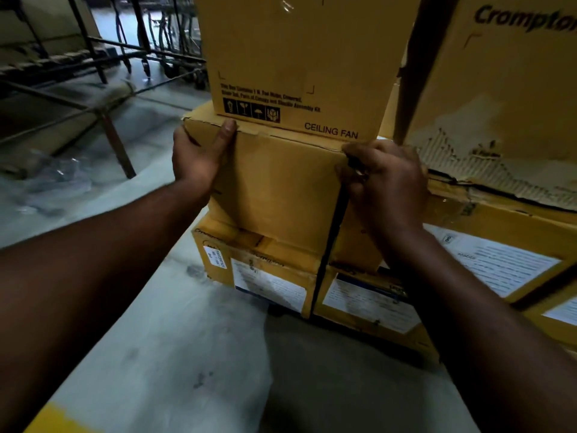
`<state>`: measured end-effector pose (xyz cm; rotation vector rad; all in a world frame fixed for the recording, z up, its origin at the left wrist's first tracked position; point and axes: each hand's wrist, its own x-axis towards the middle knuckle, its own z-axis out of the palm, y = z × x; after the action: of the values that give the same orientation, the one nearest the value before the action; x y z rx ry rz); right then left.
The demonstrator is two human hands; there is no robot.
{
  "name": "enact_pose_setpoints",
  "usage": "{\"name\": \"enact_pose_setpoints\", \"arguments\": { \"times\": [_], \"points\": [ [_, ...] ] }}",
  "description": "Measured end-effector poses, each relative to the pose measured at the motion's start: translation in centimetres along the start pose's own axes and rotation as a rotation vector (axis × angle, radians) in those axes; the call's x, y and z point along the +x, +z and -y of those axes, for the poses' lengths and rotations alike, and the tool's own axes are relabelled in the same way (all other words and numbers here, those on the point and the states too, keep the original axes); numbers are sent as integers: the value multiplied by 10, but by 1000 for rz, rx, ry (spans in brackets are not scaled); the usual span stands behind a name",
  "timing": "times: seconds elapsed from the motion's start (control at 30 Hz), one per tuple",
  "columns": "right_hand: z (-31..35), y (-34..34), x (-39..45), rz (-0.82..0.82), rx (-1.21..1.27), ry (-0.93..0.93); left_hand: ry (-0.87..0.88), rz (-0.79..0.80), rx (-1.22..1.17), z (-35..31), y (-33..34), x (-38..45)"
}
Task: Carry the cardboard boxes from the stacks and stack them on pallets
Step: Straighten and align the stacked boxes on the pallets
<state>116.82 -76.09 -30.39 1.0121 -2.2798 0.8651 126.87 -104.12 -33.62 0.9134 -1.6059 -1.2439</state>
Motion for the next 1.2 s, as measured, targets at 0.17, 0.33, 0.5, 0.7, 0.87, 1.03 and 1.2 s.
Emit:
{"name": "enact_pose_setpoints", "arguments": {
  "times": [0.17, 0.33, 0.5, 0.7, 0.87, 1.03, 1.2],
  "points": [
    [10, -3, -2, 43, 81, 31, 9, -47, 29, -9, 2, -9],
    [11, -6, -8, 35, 93, 94, 36, -73, 86, -13, 5, -15],
    [8, -13, -9, 68, 48, 35, 60, -34, 102, -7, -3, -14],
    [19, 4, -41, -38, 93, 61, 152, 348, 279, 42, -40, -27],
    [11, 54, -113, 108, 89, -255, -18, 429, 507, 104, -39, -61],
    [-29, 95, -158, 656, -35, 7, -79, 391, 715, 150, -34, -60],
    [-51, 105, -164, 643, -61, -70, -71, 451, 658, 148, -31, -69]
  ]
}}
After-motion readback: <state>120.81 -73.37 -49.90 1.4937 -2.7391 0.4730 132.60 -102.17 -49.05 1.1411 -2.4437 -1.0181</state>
